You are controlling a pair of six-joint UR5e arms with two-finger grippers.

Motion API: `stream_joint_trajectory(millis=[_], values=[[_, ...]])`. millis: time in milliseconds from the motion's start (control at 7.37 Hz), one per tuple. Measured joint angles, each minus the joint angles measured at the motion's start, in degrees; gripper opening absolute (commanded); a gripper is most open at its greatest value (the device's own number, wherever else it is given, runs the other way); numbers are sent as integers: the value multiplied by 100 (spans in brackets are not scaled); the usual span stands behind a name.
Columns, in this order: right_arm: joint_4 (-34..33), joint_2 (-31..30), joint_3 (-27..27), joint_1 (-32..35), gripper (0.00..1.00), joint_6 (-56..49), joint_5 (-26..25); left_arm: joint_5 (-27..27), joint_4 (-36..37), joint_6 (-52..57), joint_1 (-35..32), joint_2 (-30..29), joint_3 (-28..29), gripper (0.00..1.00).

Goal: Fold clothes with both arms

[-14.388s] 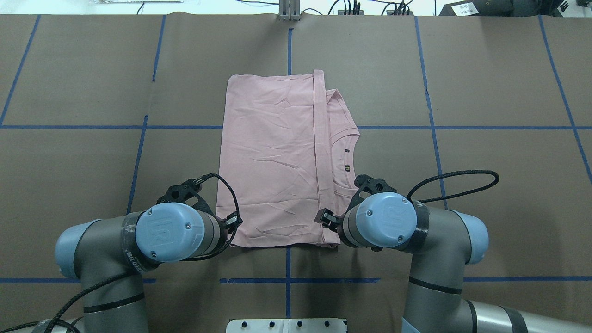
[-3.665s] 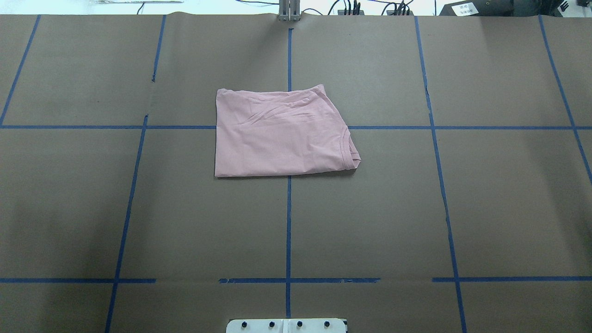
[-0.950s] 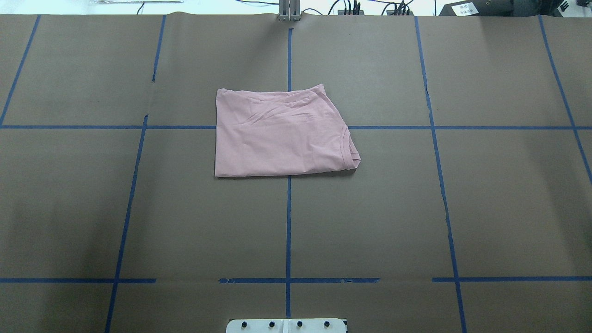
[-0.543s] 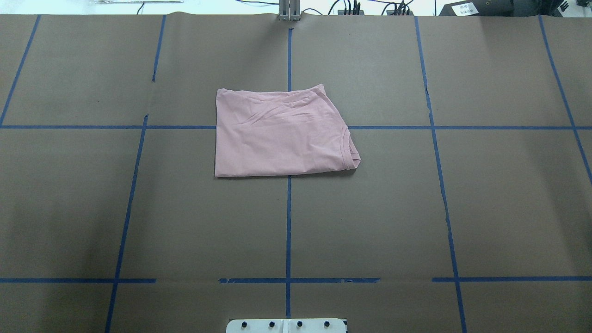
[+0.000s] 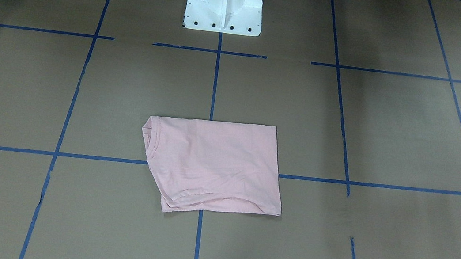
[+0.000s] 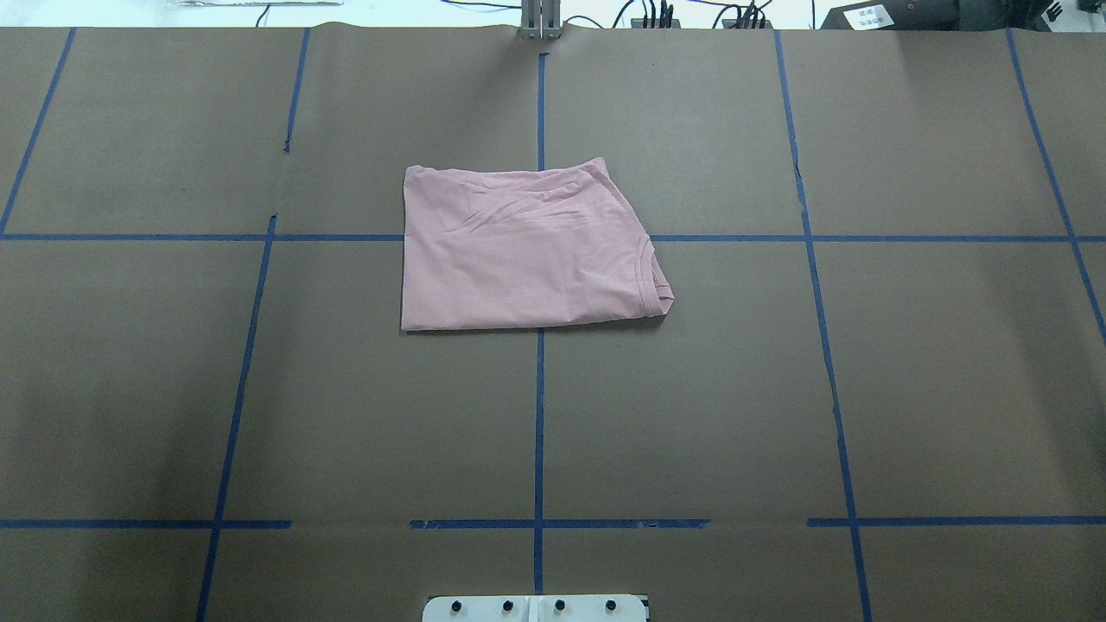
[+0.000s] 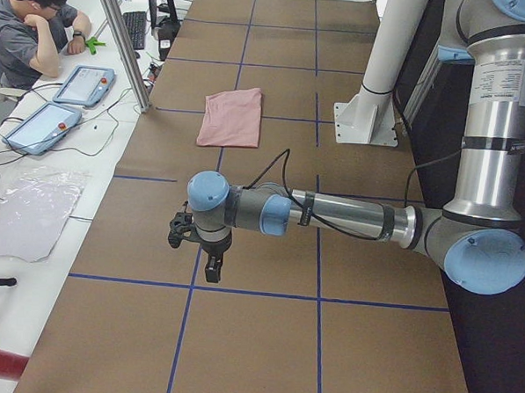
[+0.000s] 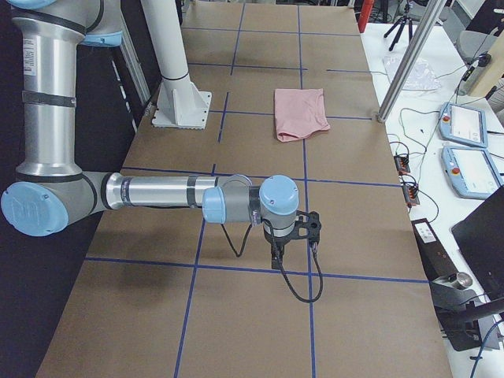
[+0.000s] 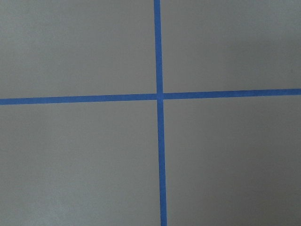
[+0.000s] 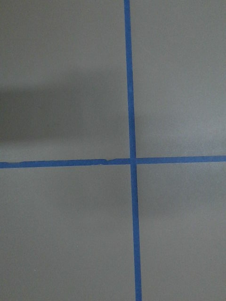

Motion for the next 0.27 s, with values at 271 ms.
stream_joint_trajectory(millis=[271], values=[[20,-4,-17,0,100,-6,9,0,0,0,0,2,4,100]])
